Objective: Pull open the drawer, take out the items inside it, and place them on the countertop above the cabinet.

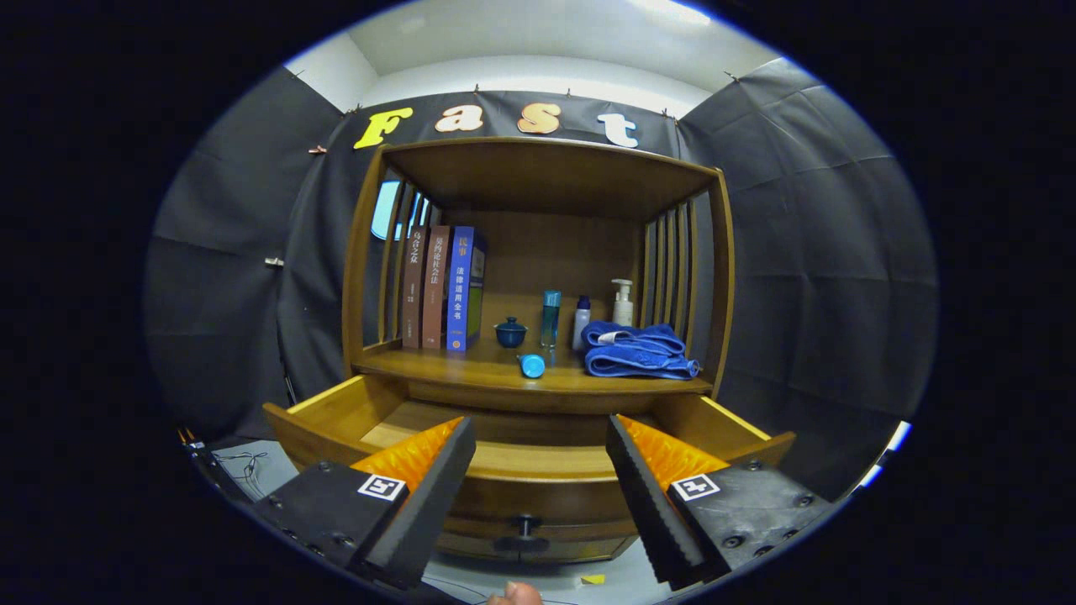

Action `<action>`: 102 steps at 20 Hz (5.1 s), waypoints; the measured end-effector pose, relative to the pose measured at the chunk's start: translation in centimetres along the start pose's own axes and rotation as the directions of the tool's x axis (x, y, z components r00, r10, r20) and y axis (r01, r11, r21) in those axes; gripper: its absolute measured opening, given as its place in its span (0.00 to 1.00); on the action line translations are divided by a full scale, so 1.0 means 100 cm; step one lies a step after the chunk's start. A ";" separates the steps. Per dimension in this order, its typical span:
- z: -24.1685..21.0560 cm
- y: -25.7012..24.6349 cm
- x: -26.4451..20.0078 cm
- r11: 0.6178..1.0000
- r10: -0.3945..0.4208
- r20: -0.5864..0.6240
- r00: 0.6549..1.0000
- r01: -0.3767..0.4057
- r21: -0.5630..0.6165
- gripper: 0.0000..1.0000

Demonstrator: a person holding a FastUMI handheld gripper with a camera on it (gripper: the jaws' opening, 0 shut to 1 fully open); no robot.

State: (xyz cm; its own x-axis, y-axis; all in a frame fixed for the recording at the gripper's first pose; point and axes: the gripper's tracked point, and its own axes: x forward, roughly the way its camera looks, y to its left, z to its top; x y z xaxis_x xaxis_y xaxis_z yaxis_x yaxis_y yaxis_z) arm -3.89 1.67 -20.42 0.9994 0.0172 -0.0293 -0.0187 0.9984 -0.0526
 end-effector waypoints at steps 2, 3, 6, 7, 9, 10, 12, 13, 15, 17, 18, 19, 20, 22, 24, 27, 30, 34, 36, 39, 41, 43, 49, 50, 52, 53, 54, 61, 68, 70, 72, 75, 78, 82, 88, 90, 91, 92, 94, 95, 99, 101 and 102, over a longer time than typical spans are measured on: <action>-0.025 -0.002 -0.005 1.000 -0.015 -0.017 1.000 0.015 0.012 0.99; -0.036 -0.001 -0.005 1.000 -0.017 -0.030 0.999 0.017 0.026 0.99; -0.060 0.000 0.004 1.000 -0.014 -0.065 0.998 0.015 0.016 0.99; -0.064 0.001 0.008 1.000 -0.014 -0.064 0.998 0.014 0.007 0.99; -0.068 0.006 0.010 1.000 0.009 -0.060 0.998 -0.008 0.010 0.99; -0.066 0.002 0.011 1.000 0.003 -0.048 0.999 -0.002 0.016 0.98; -0.078 0.005 0.011 0.999 0.018 -0.081 0.997 -0.014 0.053 0.99; -0.084 0.005 0.010 0.999 0.024 -0.099 0.995 -0.020 0.042 0.99; -0.098 -0.002 0.011 1.000 0.009 -0.152 0.988 -0.011 -0.011 0.99; -0.096 -0.002 0.014 1.000 0.012 -0.141 0.990 -0.012 0.006 1.00; -0.098 -0.002 0.015 1.000 0.015 -0.145 0.989 -0.011 0.023 0.99; -0.098 -0.002 0.018 1.000 0.016 -0.151 0.988 -0.011 0.028 0.99; -0.098 -0.001 0.021 0.999 0.020 -0.157 0.987 -0.016 0.031 1.00; -0.096 -0.001 0.031 0.999 0.027 -0.161 0.987 -0.021 0.039 1.00; -0.094 -0.002 0.044 0.998 0.030 -0.155 0.987 -0.022 0.054 1.00; -0.092 -0.001 0.066 0.997 0.028 -0.156 0.987 -0.017 0.069 0.99; -0.096 0.000 0.083 0.997 0.029 -0.169 0.985 -0.016 0.081 1.00; -0.098 0.001 0.102 0.996 0.037 -0.181 0.983 -0.021 0.091 1.00; -0.101 0.001 0.109 0.997 0.037 -0.186 0.982 -0.024 0.073 1.00; -0.107 0.002 0.122 0.997 0.040 -0.202 0.979 -0.026 0.069 1.00; -0.108 0.001 0.131 0.997 0.041 -0.207 0.978 -0.026 0.077 1.00; -0.107 0.001 0.138 0.996 0.043 -0.213 0.976 -0.026 0.082 1.00; -0.107 0.002 0.163 0.997 0.041 -0.225 0.973 -0.024 0.077 1.00; -0.107 0.003 0.166 0.997 0.041 -0.228 0.973 -0.024 0.077 1.00; -0.108 0.003 0.174 0.997 0.039 -0.240 0.970 -0.022 0.075 1.00; -0.109 0.002 0.176 0.997 0.032 -0.243 0.970 -0.015 0.069 1.00; -0.109 0.001 0.177 0.998 0.028 -0.241 0.970 -0.012 0.067 0.99; -0.065 -0.007 0.148 0.997 0.004 -0.153 0.988 0.008 0.076 0.99; 0.044 -0.029 0.089 0.999 -0.014 -0.024 1.000 0.014 0.029 0.99; 0.080 -0.032 0.071 1.000 -0.015 0.006 1.000 0.015 -0.001 0.99; 0.115 -0.038 0.054 0.999 -0.029 0.034 0.999 0.030 -0.017 0.99; 0.161 -0.041 0.031 0.999 -0.038 0.046 0.998 0.037 0.021 0.98; 0.201 -0.057 0.010 0.997 -0.074 0.051 0.996 0.074 0.003 0.98; 0.263 -0.065 -0.021 0.996 -0.090 0.118 0.989 0.091 0.003 0.98; 0.318 -0.081 -0.059 0.992 -0.128 0.171 0.977 0.125 0.030 0.98; 0.327 -0.084 -0.067 0.990 -0.138 0.180 0.974 0.130 0.051 0.98; 0.332 -0.089 -0.070 0.989 -0.147 0.184 0.972 0.140 0.051 0.98; 0.333 -0.092 -0.072 0.988 -0.155 0.188 0.970 0.149 0.047 0.98; 0.341 -0.092 -0.077 0.988 -0.152 0.203 0.967 0.146 0.047 0.98; 0.343 -0.092 -0.077 0.988 -0.151 0.207 0.967 0.144 0.050 0.98; 0.342 -0.091 -0.078 0.989 -0.150 0.200 0.968 0.144 0.044 0.98; 0.343 -0.090 -0.079 0.989 -0.147 0.199 0.969 0.141 0.043 0.98; 0.343 -0.090 -0.079 0.989 -0.147 0.199 0.969 0.141 0.041 0.98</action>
State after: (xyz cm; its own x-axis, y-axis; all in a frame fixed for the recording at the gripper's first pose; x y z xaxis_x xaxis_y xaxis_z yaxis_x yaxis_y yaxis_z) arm -10.63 -5.66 14.51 0.9769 -0.1192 0.1775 0.1238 0.9922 -0.0151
